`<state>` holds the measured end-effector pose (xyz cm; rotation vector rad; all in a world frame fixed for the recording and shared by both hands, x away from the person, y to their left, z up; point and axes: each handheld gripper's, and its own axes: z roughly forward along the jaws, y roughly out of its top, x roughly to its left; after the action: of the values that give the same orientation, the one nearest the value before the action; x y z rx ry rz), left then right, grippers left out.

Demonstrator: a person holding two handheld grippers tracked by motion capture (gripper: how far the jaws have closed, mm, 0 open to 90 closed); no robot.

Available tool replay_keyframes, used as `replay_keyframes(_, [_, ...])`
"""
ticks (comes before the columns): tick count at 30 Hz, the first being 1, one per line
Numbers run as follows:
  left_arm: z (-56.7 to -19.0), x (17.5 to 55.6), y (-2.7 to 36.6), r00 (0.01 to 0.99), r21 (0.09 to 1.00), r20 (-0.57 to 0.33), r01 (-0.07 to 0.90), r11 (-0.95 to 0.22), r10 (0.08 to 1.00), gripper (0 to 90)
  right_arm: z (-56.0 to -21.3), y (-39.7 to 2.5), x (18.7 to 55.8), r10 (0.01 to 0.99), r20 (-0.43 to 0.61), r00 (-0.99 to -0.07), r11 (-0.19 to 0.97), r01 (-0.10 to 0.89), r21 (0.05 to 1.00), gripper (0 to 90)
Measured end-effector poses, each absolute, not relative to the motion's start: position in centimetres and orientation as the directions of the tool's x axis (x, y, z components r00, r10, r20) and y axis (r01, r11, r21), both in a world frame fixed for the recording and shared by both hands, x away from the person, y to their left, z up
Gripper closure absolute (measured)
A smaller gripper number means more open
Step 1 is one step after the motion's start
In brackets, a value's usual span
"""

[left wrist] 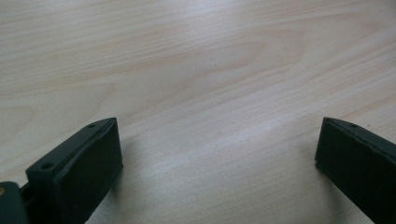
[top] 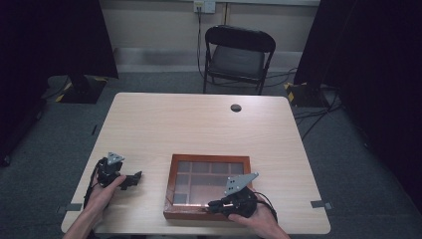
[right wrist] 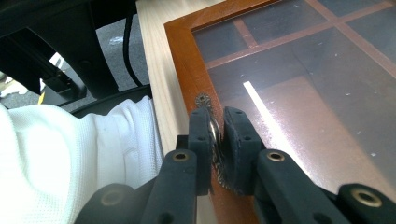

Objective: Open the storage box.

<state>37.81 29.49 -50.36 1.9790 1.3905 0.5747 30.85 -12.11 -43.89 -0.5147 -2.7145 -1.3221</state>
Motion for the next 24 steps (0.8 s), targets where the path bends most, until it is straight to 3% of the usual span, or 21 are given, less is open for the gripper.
replay_keyframes(14, [-50.0,37.5,28.9,0.389,0.695,-0.031,0.671,-0.26,0.921,0.4,-43.3,-12.3,31.1,0.253,0.228,-0.94,0.565,0.335,0.754,84.2])
replay_keyframes(16, [-49.8,37.4,28.9,0.392,0.694,-0.035,0.671,-0.26,0.919,2.3,-43.1,-12.4,31.2,0.253,0.233,-0.939,0.556,0.338,0.759,84.1])
replay_keyframes(20, [-49.5,37.3,28.8,0.408,0.702,-0.041,0.661,-0.264,0.912,16.8,-42.7,-12.5,31.2,0.251,0.234,-0.939,0.547,0.337,0.766,84.1])
replay_keyframes(24, [-49.4,37.2,28.7,0.417,0.703,-0.071,0.666,-0.251,0.906,15.9,-42.3,-12.5,31.4,0.246,0.231,-0.941,0.555,0.332,0.763,84.1])
